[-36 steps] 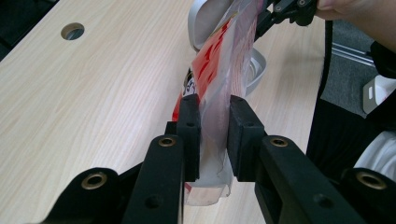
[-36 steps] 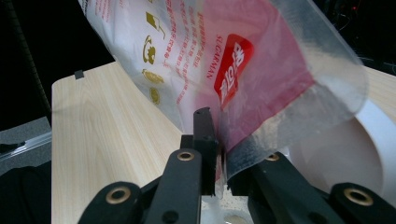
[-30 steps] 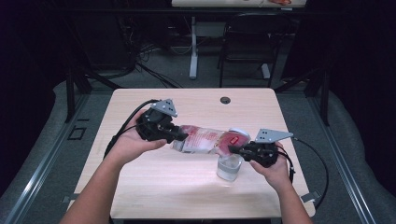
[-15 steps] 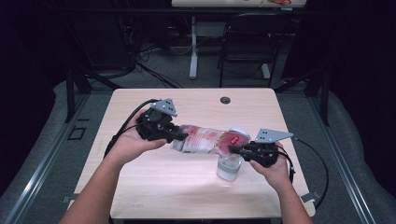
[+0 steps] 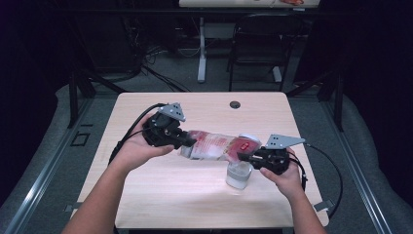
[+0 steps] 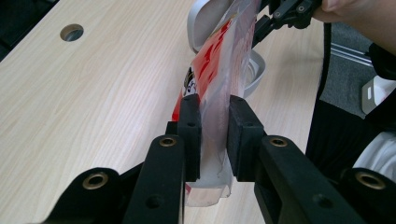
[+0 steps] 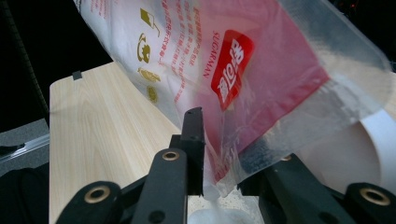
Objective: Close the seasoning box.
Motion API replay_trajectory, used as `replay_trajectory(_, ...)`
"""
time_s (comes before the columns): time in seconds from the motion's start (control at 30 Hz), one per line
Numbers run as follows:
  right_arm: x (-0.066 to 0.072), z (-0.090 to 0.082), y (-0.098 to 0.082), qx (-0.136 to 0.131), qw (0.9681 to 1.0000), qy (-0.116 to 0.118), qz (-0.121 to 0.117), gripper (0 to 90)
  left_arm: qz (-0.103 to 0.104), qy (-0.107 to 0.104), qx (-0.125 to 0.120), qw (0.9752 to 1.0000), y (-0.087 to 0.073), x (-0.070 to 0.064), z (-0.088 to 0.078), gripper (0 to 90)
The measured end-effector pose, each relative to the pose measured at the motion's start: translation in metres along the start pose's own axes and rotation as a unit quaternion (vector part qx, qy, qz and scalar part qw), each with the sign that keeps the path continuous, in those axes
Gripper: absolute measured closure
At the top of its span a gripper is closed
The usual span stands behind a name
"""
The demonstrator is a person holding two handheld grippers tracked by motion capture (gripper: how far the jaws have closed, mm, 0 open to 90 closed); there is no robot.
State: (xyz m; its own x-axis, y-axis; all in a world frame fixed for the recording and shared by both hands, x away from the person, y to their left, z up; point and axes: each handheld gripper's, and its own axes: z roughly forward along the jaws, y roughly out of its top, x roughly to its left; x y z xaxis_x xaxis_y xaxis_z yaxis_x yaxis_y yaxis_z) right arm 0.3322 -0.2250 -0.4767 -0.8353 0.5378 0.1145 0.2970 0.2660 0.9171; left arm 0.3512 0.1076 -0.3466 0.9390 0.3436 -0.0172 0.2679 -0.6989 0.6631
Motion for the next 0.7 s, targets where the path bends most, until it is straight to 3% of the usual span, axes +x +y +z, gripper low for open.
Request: replay_trajectory(0.7,0.0020,0.0006,0.0003,0.006,1.0000,-0.005,-0.001,74.6,0.004,0.001,0.002,1.0000,0.0028,-0.0017,-0.0003,77.3)
